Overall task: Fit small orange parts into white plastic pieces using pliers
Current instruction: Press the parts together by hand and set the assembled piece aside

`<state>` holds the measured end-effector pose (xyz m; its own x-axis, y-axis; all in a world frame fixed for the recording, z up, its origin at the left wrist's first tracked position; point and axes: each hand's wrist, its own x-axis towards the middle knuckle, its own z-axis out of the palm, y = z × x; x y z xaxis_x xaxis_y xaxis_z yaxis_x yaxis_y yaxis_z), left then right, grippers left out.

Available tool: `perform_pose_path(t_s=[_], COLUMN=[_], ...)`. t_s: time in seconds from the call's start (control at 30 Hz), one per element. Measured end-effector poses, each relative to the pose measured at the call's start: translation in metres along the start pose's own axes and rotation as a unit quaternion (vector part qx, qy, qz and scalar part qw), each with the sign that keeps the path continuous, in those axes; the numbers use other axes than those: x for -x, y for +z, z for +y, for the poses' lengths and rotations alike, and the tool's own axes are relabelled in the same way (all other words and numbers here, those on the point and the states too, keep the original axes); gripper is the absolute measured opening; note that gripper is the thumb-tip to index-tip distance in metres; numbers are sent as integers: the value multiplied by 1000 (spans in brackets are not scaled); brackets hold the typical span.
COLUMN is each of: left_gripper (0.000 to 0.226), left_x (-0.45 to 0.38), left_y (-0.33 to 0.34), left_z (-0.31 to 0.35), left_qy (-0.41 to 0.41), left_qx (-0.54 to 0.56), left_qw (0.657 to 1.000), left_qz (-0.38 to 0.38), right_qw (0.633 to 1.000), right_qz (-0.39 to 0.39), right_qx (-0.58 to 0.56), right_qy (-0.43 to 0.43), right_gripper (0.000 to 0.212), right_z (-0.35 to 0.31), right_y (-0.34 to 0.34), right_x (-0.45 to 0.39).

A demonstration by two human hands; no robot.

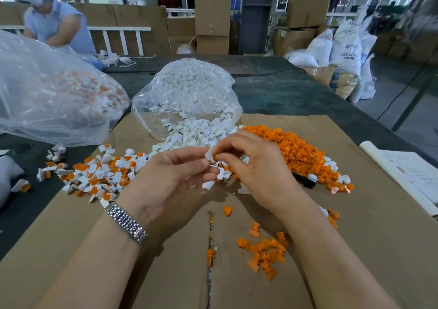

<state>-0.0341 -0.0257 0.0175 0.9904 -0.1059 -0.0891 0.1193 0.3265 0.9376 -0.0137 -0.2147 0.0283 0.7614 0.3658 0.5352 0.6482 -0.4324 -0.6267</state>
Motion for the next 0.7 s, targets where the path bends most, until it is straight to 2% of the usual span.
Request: perform_pose_path(t_s=[0.1, 0.2, 0.3, 0.4, 0.53, 0.7], left_gripper=[25, 23, 24, 26, 21, 21], left_x=[0, -1, 0, 4, 5, 4], left_y=[-2, -3, 0, 4, 10, 9], left_z=[0, 1, 0, 0, -3, -3], left_qy=[12, 56, 114, 170, 216, 192], left_qx=[20, 17, -41, -130, -153, -81], left_qw=[999, 998, 993, 977, 963, 978], left_qz=[-34, -24, -5, 24, 45, 30], right_qw=[1000, 1000, 999, 997, 989, 973], right_qz=[16, 25, 26, 40, 71, 78], right_qx=[-22, -16, 35, 42, -45, -141], right_qy=[0, 2, 5, 46, 121, 165], right_gripper=[7, 6, 5, 9, 12, 8], right_z=[-2, -3, -4, -6, -10, -15], right_y=[-1, 0, 3, 11, 19, 19], right_x=[0, 0, 1, 2, 3, 2])
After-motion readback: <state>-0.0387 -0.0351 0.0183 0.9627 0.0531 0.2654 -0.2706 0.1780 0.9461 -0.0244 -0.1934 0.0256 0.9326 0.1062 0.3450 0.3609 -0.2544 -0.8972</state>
